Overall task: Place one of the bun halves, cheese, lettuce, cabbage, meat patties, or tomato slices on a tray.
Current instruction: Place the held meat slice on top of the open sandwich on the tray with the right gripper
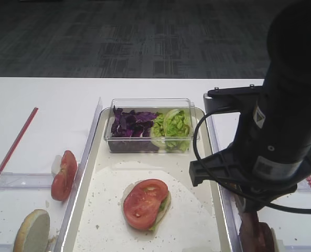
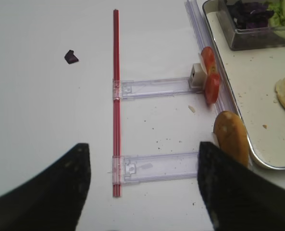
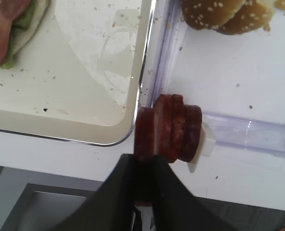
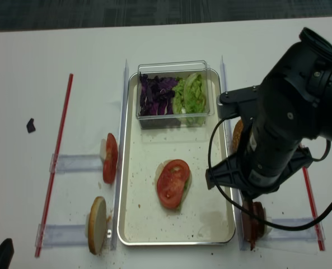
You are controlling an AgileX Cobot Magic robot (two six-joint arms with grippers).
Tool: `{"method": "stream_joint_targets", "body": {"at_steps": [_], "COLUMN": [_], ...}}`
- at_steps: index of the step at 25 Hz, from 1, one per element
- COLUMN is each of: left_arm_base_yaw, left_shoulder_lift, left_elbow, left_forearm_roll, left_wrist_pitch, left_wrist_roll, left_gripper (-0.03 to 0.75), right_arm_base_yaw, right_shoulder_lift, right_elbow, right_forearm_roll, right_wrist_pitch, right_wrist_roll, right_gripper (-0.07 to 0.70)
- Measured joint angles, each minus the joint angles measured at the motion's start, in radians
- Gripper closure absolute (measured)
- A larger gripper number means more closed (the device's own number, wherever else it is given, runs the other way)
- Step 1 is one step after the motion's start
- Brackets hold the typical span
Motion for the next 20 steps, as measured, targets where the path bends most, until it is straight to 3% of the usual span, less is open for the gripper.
{"method": "stream_joint_targets", "body": {"at_steps": [12,20], "left_arm_base_yaw": [0.000,0.000], "left_shoulder_lift": [0.000,0.000], "left_elbow": [0.000,0.000], "left_forearm_roll": [0.002,0.002], "left_wrist_pitch": [0.000,0.000], "left_wrist_roll": [0.000,0.000], "left_gripper": [0.276,0.276], "right_arm_base_yaw": [0.000,0.000], "right_shoulder_lift": [0.000,-0.008], "right_elbow": [-0.004,-0.056], "right_forearm_roll": [0.000,0.008], "right_wrist_pitch": [0.004,-0.022], "right_wrist_roll": [-0.003,-0.075], "right_gripper": [0.510,0.510]}}
